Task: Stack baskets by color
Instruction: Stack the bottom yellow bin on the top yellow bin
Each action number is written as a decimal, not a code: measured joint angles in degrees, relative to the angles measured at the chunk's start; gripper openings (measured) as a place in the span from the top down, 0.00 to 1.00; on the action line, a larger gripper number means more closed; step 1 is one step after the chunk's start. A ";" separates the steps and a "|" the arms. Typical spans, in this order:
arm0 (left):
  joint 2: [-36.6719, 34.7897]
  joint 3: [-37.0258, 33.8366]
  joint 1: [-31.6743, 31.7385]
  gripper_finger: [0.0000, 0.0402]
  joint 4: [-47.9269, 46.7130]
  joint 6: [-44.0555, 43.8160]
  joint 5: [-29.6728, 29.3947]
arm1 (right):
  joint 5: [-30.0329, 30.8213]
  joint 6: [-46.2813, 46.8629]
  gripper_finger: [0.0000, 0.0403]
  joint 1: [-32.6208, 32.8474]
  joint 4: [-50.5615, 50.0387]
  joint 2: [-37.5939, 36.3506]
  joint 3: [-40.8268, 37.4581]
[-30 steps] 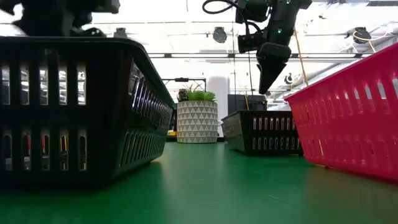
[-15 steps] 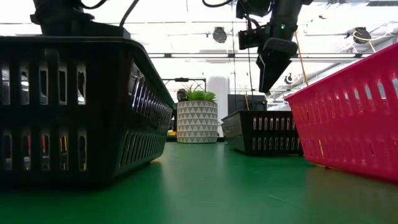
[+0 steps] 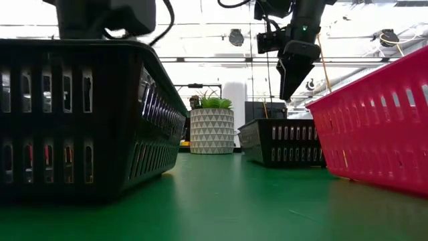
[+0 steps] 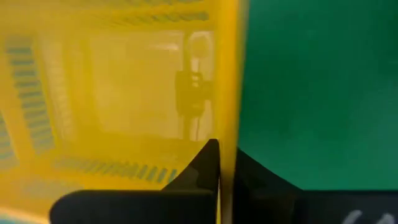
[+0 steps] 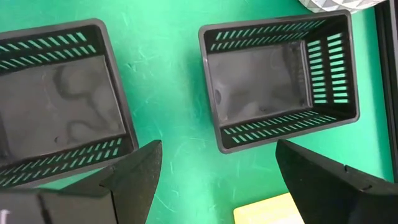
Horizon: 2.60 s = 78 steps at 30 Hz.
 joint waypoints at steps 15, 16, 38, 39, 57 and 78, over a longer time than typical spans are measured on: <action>-15.28 11.45 14.74 1.00 -10.03 16.69 -12.79 | 0.08 0.44 0.23 0.00 -0.74 -2.68 0.00; -15.42 11.87 16.62 1.00 -10.03 18.64 -12.78 | 0.11 0.40 0.23 0.00 -0.21 -2.77 0.00; -7.28 12.04 44.73 1.00 -2.46 47.57 1.04 | 0.19 -1.09 0.23 0.00 1.67 -3.02 0.00; -6.25 12.04 44.84 1.00 -2.18 48.10 1.03 | 0.19 -1.09 0.23 0.00 1.67 -3.02 0.00; 6.45 12.09 46.23 0.95 -1.03 49.56 0.74 | 0.18 -1.07 0.23 -0.01 1.64 -3.02 0.00; 2.23 12.74 45.88 0.23 -3.64 44.06 -6.97 | 0.12 -1.96 0.23 -0.04 1.65 -2.99 0.00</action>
